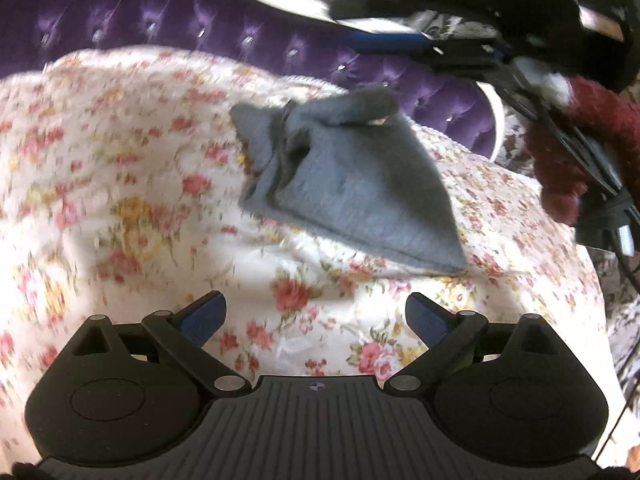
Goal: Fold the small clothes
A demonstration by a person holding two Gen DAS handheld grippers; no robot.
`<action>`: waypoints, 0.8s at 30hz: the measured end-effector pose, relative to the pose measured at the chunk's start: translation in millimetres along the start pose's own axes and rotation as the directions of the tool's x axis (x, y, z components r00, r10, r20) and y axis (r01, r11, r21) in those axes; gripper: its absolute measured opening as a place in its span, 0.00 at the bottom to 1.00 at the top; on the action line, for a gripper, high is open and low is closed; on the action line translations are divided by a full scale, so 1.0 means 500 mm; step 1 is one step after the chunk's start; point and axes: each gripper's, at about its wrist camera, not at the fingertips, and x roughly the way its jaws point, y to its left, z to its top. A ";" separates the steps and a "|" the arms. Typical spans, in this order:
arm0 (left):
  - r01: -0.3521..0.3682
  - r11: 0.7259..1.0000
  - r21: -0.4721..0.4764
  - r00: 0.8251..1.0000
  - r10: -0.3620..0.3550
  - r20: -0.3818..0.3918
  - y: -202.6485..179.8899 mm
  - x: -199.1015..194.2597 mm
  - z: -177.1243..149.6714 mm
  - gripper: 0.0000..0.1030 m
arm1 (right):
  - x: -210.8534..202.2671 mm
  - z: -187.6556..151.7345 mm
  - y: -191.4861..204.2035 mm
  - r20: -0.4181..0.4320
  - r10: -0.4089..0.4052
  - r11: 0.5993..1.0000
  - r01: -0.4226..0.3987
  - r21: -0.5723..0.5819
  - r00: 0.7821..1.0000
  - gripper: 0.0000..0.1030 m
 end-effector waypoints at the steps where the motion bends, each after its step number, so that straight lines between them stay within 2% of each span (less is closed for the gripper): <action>1: -0.002 1.000 0.018 1.000 0.002 0.007 -0.003 -0.005 0.009 0.94 | -0.022 0.002 -0.007 0.024 -0.003 1.000 0.003 0.014 1.000 0.46; 6: -0.026 0.994 0.110 0.998 0.020 0.055 -0.022 -0.019 0.069 0.95 | -0.112 -0.013 -0.056 0.102 -0.147 0.988 0.141 0.061 0.984 0.48; 9: -0.049 0.984 0.173 0.996 0.035 0.084 -0.045 -0.011 0.107 0.95 | -0.148 -0.047 -0.091 0.108 -0.255 0.965 0.245 0.095 0.961 0.50; 12: -0.075 0.967 0.242 0.994 0.053 0.095 -0.073 0.014 0.142 0.95 | -0.166 -0.083 -0.120 0.105 -0.312 0.945 0.297 0.134 0.944 0.50; 16: -0.100 0.949 0.300 0.992 0.073 0.098 -0.107 0.064 0.177 0.95 | -0.176 -0.130 -0.156 0.100 -0.341 0.929 0.319 0.186 0.935 0.50; 24: -0.157 0.923 0.352 0.988 0.141 0.070 -0.128 0.184 0.218 0.94 | -0.181 -0.179 -0.188 0.097 -0.333 0.926 0.307 0.219 0.938 0.50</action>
